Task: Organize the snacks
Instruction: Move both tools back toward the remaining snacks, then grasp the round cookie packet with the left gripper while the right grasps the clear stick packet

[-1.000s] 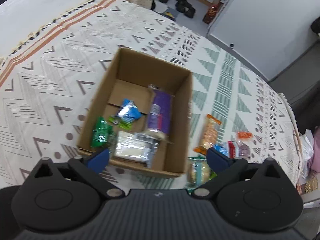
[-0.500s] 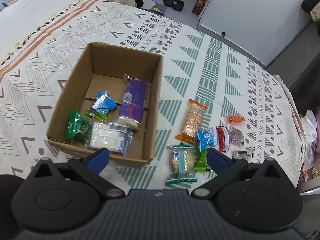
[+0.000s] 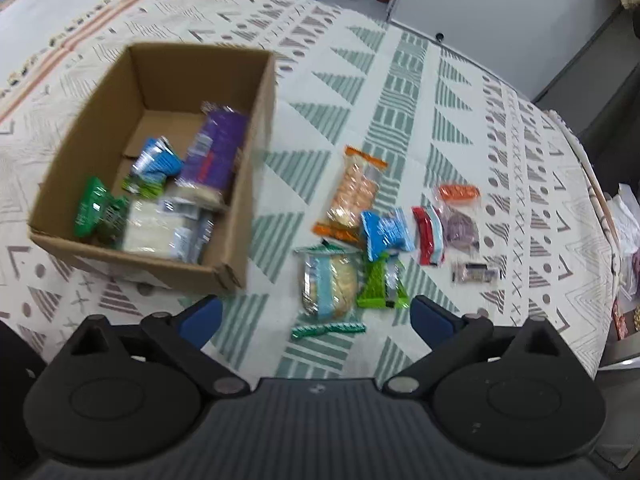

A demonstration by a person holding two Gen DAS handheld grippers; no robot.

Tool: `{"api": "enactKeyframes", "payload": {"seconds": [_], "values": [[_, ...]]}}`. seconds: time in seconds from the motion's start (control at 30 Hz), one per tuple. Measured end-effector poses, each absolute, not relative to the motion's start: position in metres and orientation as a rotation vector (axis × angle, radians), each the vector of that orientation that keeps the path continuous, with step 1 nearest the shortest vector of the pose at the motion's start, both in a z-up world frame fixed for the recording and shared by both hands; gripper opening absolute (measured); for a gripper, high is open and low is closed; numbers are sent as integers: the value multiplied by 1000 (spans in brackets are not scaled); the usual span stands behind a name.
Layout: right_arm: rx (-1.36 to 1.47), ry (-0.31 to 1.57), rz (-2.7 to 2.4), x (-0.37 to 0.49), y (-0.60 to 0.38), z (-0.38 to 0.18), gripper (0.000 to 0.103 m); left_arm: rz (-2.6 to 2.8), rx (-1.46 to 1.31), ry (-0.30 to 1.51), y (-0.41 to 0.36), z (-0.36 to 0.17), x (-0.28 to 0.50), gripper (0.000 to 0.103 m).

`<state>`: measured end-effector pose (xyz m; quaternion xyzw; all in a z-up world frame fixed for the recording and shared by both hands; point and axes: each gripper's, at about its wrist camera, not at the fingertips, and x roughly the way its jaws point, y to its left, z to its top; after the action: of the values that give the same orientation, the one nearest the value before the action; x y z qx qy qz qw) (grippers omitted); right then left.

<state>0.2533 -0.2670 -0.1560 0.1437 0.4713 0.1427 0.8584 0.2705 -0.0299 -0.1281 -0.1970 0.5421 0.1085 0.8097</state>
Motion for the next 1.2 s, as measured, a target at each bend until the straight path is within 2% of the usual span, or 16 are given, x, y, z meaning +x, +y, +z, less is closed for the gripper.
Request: {"api": "enactKeyframes", "payload": {"seconds": [0.13, 0.37, 0.57, 0.7, 1.2], "values": [[338, 1009, 302, 259, -278, -166, 64, 239, -433, 1162, -40, -140, 273, 96], [357, 1036, 299, 269, -296, -179, 62, 299, -417, 1185, -55, -167, 281, 71], [382, 1050, 285, 282, -309, -191, 61, 352, -384, 1187, -59, -185, 288, 70], [415, 1065, 278, 294, -311, -201, 57, 376, -376, 1197, -59, -196, 295, 70], [507, 1074, 220, 342, -301, -226, 57, 424, -337, 1213, -60, -219, 313, 70]]}}
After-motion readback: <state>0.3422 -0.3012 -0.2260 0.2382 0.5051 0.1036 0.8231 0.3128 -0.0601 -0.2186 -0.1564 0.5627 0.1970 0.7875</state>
